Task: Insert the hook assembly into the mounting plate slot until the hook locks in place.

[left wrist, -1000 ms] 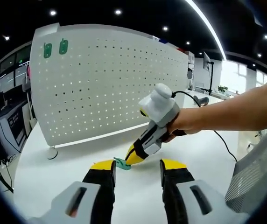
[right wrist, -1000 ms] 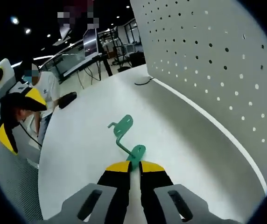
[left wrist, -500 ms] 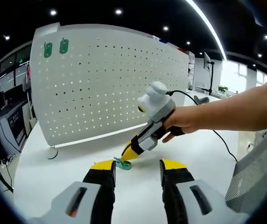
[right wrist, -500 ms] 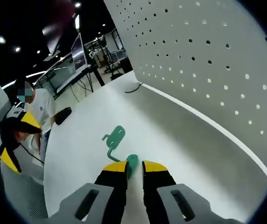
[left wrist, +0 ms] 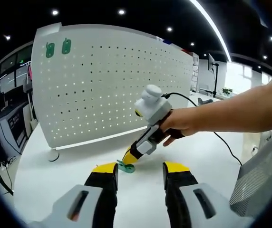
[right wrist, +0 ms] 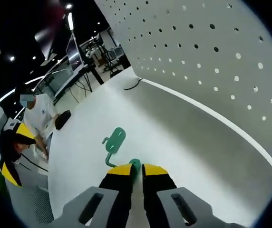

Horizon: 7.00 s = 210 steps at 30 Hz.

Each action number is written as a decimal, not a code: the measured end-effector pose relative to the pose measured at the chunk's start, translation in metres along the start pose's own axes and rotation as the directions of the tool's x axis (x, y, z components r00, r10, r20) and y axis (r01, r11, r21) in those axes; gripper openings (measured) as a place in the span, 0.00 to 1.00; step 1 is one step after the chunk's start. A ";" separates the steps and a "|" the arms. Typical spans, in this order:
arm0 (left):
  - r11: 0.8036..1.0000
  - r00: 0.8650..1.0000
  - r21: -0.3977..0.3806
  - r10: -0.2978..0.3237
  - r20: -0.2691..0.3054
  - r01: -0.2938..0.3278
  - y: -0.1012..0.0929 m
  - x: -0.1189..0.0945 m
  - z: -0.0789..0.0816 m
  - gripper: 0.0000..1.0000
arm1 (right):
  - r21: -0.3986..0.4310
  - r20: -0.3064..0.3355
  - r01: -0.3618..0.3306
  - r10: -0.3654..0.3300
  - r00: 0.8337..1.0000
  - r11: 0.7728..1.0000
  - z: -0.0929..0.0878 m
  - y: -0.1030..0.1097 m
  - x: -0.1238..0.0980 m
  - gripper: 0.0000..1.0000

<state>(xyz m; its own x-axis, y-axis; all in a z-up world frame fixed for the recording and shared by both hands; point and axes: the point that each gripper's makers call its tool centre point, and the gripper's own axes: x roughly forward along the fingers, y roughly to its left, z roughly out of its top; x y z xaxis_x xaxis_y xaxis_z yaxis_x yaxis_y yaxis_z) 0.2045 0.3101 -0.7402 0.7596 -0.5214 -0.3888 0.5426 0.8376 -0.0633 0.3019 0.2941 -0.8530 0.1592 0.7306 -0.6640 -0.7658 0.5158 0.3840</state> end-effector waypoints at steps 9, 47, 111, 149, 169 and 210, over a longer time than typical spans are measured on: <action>1.000 1.000 -0.003 0.001 0.000 -0.001 0.001 0.000 0.000 0.39 | 0.028 0.016 -0.027 0.026 1.000 0.999 0.001 0.005 0.000 0.03; 1.000 0.998 -0.013 0.020 0.065 -0.020 -0.001 -0.014 0.023 0.38 | -0.095 0.352 -0.018 0.051 0.935 0.995 0.065 0.079 -0.104 0.00; 0.960 0.892 -0.165 -0.136 0.430 0.226 -0.030 -0.059 0.172 0.04 | -0.158 0.729 0.137 0.022 0.685 0.978 0.133 0.162 -0.235 0.00; 0.948 0.922 0.288 0.011 0.388 -0.132 -0.023 -0.058 0.172 0.08 | -0.165 0.714 0.117 0.037 0.699 0.979 0.133 0.170 -0.229 0.00; 0.954 0.919 0.275 -0.002 0.394 -0.116 -0.025 -0.059 0.174 0.04 | -0.186 0.700 0.118 0.047 0.713 0.975 0.133 0.181 -0.226 0.00; 0.997 0.921 0.060 0.027 0.388 -0.054 -0.019 -0.049 0.171 0.04 | -0.204 0.685 0.391 -0.155 0.712 0.897 0.116 0.154 -0.268 0.15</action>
<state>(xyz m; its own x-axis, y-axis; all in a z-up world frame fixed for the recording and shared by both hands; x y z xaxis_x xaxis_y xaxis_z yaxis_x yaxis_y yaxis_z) 0.2181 0.2917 -0.5625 0.8535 -0.5211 -0.0030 0.5211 0.8534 0.0129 0.2137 0.2300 -0.5416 0.6586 0.7468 -0.0923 -0.7521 0.6575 -0.0463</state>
